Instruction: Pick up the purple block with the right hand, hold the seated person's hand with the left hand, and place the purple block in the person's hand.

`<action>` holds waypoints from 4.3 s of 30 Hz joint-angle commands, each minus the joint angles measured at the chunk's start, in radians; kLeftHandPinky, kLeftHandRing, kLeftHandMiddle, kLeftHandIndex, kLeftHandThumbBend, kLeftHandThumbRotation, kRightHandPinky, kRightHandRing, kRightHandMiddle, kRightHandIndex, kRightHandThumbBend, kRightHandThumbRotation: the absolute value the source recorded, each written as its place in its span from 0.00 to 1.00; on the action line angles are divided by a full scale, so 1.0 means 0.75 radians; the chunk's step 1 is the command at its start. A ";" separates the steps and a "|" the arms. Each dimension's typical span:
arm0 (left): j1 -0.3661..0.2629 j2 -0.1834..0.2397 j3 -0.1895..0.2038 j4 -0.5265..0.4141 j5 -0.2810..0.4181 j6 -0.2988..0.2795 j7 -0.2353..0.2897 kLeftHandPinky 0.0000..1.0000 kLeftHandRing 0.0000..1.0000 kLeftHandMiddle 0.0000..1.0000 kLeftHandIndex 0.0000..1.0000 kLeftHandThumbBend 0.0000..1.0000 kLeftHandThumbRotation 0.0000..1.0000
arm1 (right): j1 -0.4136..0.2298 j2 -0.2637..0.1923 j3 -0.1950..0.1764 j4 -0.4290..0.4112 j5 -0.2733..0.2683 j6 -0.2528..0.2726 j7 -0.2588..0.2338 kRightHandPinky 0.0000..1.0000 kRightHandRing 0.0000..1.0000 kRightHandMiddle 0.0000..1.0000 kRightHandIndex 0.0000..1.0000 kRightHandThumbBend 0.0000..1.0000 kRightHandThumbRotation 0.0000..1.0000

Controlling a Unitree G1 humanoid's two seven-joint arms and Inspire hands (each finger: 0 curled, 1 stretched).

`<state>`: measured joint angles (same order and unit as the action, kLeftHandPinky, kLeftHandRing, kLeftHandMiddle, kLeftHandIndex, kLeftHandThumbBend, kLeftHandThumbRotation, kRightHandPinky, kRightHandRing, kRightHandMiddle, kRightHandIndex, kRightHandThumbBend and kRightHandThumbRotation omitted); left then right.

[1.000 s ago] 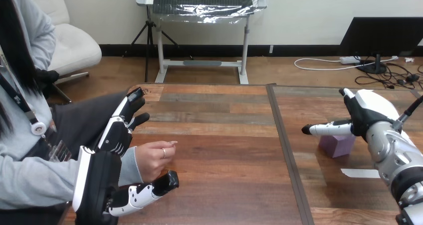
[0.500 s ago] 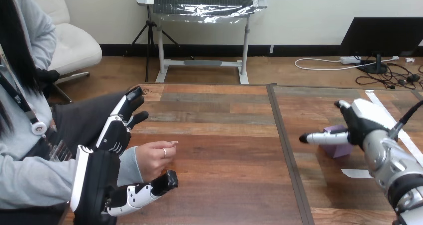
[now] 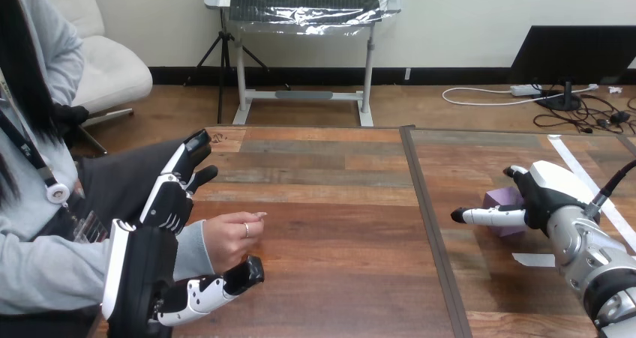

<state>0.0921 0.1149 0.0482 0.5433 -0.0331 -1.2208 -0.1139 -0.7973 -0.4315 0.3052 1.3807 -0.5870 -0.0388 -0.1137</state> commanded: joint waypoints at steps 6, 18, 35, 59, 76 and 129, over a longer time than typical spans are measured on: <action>-0.024 0.021 -0.019 -0.079 -0.032 -0.002 -0.028 0.85 0.92 0.92 0.89 1.00 0.54 | -0.038 0.014 -0.012 -0.017 0.022 -0.009 -0.020 0.80 0.88 0.91 0.92 1.00 0.61; -0.017 0.019 -0.009 -0.081 -0.045 -0.005 -0.047 0.86 0.92 0.93 0.89 1.00 0.55 | -0.019 0.023 -0.019 -0.019 0.035 -0.018 -0.037 0.55 0.64 0.71 0.85 1.00 0.51; 0.000 0.016 -0.005 -0.104 -0.048 0.005 -0.055 0.86 0.92 0.92 0.88 1.00 0.57 | 0.009 0.027 -0.014 -0.023 0.034 -0.054 -0.083 0.43 0.50 0.58 0.68 0.95 0.33; 0.031 0.016 0.011 -0.135 -0.036 0.010 -0.057 0.85 0.91 0.92 0.88 1.00 0.57 | 0.047 0.035 0.001 -0.022 0.025 -0.064 -0.215 0.16 0.22 0.32 0.37 0.75 0.08; 0.038 0.019 0.003 -0.145 -0.043 0.019 -0.065 0.85 0.91 0.92 0.88 1.00 0.56 | 0.047 0.036 -0.052 -0.032 0.091 -0.104 -0.244 0.08 0.14 0.23 0.30 0.53 0.01; -0.003 0.037 0.045 -0.105 0.060 0.082 -0.024 0.85 0.92 0.93 0.89 1.00 0.48 | 0.040 0.058 -0.181 -0.116 0.256 -0.397 -0.226 0.07 0.12 0.20 0.25 0.40 0.00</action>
<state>0.1497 0.1265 0.0603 0.4773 -0.0113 -1.1688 -0.1456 -0.7208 -0.4041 0.1842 1.3670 -0.4175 -0.2933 -0.2732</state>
